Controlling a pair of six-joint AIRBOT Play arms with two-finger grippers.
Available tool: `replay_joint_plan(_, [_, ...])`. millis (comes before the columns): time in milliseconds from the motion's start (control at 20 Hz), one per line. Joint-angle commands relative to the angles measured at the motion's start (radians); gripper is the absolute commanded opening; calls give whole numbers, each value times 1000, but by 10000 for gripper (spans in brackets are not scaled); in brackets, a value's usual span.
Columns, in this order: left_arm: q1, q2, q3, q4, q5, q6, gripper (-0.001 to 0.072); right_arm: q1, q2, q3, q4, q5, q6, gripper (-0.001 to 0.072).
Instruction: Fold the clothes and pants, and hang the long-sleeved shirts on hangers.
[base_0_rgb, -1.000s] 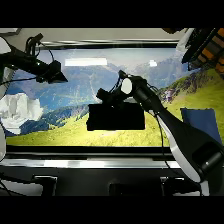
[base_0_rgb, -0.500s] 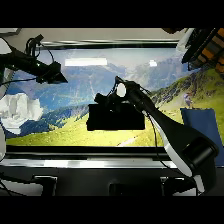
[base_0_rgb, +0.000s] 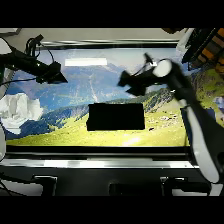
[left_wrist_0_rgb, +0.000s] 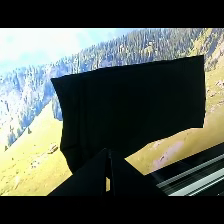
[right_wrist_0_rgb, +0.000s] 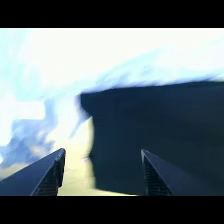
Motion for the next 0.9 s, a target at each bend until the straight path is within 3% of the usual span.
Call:
replay_joint_plan(0, [2, -1, 0, 0, 0, 0, 16, -316, 48, -27, 16, 232, -232, 553])
replay_joint_plan(150, [2, -1, 0, 0, -3, 0, 17, -504, 48, -209, 155, 234, -397, 551])
replay_joint_plan(250, [2, -1, 0, 0, -3, 0, 16, -549, 47, -375, 228, 165, -476, 511])
replay_joint_plan(500, [2, -2, 0, 0, -3, 0, 17, -446, -21, -624, 316, -5, -649, 479])
replay_joint_plan(850, [-3, -6, 0, 0, -3, 0, 17, -311, -124, -634, 428, -140, -700, 471])
